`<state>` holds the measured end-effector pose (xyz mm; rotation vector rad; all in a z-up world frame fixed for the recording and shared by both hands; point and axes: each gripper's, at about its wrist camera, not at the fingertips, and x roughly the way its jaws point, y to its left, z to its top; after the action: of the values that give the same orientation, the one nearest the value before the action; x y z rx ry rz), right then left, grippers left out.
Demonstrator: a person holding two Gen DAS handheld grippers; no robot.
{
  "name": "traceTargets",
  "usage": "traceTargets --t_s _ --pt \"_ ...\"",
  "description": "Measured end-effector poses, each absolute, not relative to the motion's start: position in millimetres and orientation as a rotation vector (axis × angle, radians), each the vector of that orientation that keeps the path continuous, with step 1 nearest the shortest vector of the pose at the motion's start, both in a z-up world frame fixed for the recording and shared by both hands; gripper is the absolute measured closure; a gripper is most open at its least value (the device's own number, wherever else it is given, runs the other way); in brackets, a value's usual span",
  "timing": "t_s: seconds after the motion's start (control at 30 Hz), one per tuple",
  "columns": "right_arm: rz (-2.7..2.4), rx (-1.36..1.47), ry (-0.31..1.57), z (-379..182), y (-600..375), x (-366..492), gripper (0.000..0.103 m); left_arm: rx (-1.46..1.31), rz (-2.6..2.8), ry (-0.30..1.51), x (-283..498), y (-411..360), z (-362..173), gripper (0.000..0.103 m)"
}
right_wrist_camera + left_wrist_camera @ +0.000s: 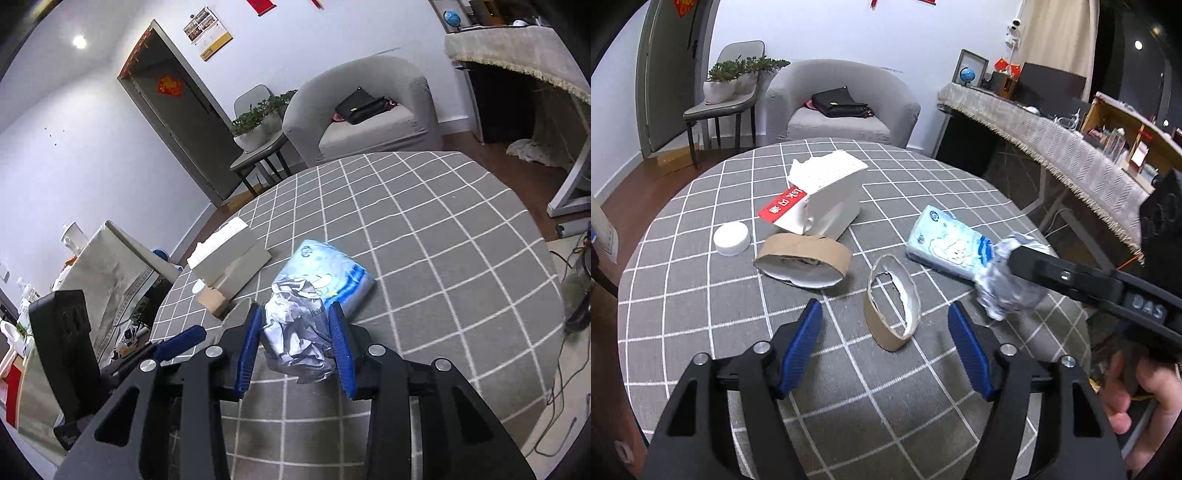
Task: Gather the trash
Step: 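Grasp the crumpled foil with the right tool while the left tool grasps the cardboard tape core, then carry the tape core and foil to the teal bin and open the left tool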
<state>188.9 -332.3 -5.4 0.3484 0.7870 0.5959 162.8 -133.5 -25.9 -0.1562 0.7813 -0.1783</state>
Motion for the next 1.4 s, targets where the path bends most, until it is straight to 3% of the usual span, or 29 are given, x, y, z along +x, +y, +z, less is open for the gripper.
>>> traceTargets --t_s 0.27,0.43,0.57,0.63,0.93,1.4 --pt "0.58 0.352 0.788 -5 -341 190 0.065 -0.103 -0.148 0.841 178 -145 -34 0.041" --pt "0.575 0.36 0.793 -4 -340 189 0.065 -0.053 -0.13 0.855 180 -153 -36 0.041" --pt "0.574 0.35 0.786 0 -334 189 0.065 -0.038 -0.107 0.853 181 -154 -36 0.054" --pt "0.58 0.353 0.782 2 -330 187 0.065 -0.034 -0.1 0.851 181 -152 -36 0.068" --pt "0.564 0.319 0.771 9 -314 185 0.065 -0.122 -0.167 0.856 171 -135 -32 0.072" --pt "0.648 0.288 0.731 27 -256 174 0.065 -0.121 -0.156 0.722 134 -86 13 0.073"
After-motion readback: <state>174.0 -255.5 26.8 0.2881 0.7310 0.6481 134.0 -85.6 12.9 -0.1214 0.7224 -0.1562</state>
